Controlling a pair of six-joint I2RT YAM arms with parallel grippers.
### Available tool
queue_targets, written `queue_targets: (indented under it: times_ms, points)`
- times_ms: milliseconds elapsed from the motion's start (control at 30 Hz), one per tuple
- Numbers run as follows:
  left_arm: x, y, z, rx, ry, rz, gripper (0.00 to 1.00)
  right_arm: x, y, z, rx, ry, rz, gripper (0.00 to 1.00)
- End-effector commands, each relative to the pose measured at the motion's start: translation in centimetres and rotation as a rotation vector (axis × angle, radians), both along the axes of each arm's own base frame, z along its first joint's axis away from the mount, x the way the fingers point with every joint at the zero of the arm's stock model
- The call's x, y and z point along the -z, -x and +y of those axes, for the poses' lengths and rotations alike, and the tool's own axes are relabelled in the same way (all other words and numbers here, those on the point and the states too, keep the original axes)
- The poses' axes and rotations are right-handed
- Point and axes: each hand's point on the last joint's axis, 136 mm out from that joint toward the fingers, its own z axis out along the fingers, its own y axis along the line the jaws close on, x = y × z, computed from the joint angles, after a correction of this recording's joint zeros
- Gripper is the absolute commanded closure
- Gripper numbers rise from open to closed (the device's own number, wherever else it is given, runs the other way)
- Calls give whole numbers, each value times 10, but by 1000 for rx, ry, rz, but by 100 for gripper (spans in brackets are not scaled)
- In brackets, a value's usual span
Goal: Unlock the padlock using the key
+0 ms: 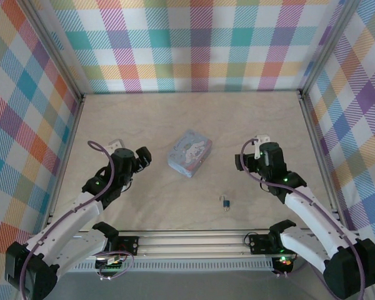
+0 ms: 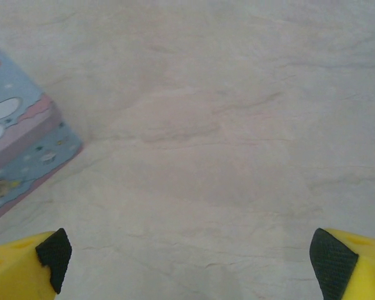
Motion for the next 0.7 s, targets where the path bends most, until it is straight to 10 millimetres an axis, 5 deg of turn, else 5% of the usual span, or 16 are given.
queue_targets:
  times_ms: [0,367,667]
  points:
    - [-15,-7,-5,30,6,-35,0,-1,-14,-7,17,17,-69,0]
    - [-15,-6,-4,44,-23,-27,0,57,-36,-28,42,88,-60,0]
    - [-12,-4,-3,44,-29,-19,0,52,-61,-26,18,47,-195,0]
